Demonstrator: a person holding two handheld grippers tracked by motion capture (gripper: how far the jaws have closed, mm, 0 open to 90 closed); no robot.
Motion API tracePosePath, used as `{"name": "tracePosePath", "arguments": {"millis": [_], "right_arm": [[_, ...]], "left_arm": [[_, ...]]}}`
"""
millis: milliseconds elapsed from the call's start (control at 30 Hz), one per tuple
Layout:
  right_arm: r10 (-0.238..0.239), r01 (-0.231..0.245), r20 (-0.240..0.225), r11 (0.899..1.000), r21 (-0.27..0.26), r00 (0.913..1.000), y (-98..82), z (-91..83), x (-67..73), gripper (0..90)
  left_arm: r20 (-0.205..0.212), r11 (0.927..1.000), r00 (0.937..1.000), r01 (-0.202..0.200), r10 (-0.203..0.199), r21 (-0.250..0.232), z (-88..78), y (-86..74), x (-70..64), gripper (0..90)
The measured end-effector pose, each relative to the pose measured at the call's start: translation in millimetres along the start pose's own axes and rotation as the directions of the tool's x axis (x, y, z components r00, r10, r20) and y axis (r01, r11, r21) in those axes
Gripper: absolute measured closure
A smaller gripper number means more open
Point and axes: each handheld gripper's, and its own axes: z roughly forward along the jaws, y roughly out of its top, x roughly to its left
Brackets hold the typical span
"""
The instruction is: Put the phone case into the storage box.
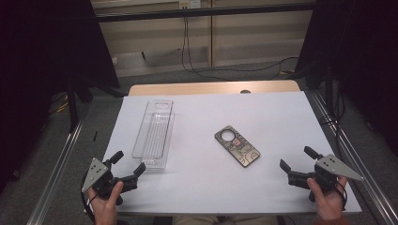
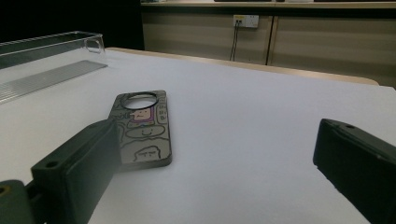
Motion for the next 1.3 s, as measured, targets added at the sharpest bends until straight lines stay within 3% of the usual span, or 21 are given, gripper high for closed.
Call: {"name": "tracePosePath", "arguments": {"millis": [600, 633, 733, 900, 967, 1200, 1300], "right_arm": [[0.000, 0.000, -0.017, 1.000, 0.003, 0.9998, -0.4, -2.5, 3.0, 0.0], [-0.021, 0.021, -0.022, 1.000, 0.003, 0.9995, -0.4, -1.6, 3.8, 0.0], [-0.021, 0.023, -0.062, 0.999, 0.028, 0.9978, 0.2, -0.1, 6.4, 3.2], [-0.028, 0.033, -0.091, 0.998, 0.056, 0.9955, 1.0, 4.5, 10.9, 3.1], [-0.062, 0.070, -0.108, 0.995, 0.070, 0.9922, 1.3, 5.5, 13.4, 3.0], [-0.040, 0.056, -0.148, 0.994, 0.099, 0.9882, 1.9, 15.2, 19.9, 2.8], [-0.063, 0.083, -0.164, 0.989, 0.118, 0.9844, 3.4, 22.2, 25.1, 3.2]], "left_arm": [[0.016, 0.9999, 0.9998, -0.012, 0.012, 0.012, 1.6, 0.4, 0.9, 2.3], [0.013, 0.9999, 0.9998, -0.012, 0.012, 0.010, 0.9, 0.6, 0.6, 2.3], [0.012, 0.9999, 0.9999, -0.009, 0.009, 0.012, 0.8, -0.5, 0.5, 2.3], [0.022, 0.9995, 0.9996, -0.019, 0.018, 0.024, 2.9, -0.6, -1.0, 2.3], [0.028, 0.9996, 0.9994, -0.019, 0.019, 0.021, 3.4, -0.6, -1.1, 2.3], [0.028, 0.9996, 0.9994, -0.020, 0.019, 0.021, 3.5, -0.6, -1.1, 2.3], [0.025, 0.9997, 0.9996, -0.012, 0.012, 0.020, 2.9, -0.6, 0.1, 2.3]]}}
